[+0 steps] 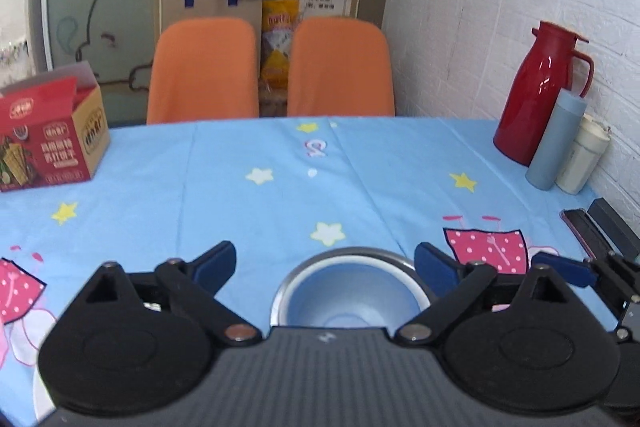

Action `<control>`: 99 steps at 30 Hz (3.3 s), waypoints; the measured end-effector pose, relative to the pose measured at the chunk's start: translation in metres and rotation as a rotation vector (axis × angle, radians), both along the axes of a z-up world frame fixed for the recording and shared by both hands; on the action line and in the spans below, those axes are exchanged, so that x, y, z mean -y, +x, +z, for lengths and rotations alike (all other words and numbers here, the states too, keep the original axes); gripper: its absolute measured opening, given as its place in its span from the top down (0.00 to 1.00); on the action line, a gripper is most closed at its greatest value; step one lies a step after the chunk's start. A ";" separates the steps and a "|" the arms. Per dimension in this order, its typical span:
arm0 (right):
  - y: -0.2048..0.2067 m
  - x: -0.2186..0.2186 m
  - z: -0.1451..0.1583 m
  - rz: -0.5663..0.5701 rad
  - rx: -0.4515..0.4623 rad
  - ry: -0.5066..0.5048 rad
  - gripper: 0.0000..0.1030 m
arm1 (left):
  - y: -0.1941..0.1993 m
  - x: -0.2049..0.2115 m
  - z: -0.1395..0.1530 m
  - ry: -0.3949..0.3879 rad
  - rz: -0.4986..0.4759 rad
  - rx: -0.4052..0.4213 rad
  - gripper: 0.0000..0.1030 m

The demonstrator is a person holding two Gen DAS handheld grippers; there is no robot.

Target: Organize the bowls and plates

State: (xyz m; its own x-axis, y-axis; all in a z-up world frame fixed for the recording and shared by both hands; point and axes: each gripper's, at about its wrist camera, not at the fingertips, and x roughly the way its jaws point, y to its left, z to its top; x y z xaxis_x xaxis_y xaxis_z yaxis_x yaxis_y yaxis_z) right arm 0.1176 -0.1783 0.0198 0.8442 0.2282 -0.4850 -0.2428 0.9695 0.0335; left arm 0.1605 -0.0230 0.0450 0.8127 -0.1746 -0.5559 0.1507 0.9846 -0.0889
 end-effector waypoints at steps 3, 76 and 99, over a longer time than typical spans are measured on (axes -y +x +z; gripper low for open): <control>-0.008 -0.006 -0.012 -0.006 -0.016 0.041 0.00 | -0.011 -0.004 0.005 0.031 0.031 0.060 0.01; 0.013 -0.104 -0.004 0.161 -0.039 0.154 0.01 | 0.023 -0.063 0.002 0.062 0.006 -0.219 0.42; 0.016 -0.195 -0.043 0.309 -0.177 0.058 0.00 | 0.007 -0.164 -0.051 -0.049 0.126 -0.301 0.41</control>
